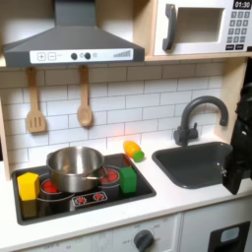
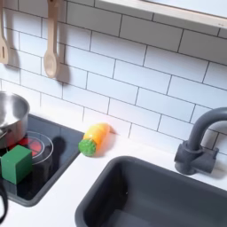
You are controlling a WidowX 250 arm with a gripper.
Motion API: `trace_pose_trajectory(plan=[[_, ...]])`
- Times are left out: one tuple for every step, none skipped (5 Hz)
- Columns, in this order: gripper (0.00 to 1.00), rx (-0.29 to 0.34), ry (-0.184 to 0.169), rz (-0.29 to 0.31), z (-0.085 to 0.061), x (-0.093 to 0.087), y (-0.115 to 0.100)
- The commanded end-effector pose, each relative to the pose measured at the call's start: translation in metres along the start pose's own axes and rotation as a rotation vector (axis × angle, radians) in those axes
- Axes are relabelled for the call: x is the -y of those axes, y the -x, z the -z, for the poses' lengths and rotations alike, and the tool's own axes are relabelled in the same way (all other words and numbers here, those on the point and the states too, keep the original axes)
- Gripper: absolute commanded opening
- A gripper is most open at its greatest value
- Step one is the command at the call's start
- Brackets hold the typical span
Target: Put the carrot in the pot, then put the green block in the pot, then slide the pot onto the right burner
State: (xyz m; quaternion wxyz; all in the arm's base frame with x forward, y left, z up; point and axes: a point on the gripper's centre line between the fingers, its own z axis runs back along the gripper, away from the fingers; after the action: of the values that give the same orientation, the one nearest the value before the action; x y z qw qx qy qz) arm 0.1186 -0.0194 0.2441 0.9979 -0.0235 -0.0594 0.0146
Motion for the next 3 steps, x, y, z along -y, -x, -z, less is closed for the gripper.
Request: trace_pose_trajectory(plan=[[1.0,0.0,0.0,0.0,0.0,0.0,0.0],[1.0,0.038,0.002,-0.008,0.004,0.001,-0.021],[1.0,0.057,0.007,-0.007,0.014,0.004,-0.042]])
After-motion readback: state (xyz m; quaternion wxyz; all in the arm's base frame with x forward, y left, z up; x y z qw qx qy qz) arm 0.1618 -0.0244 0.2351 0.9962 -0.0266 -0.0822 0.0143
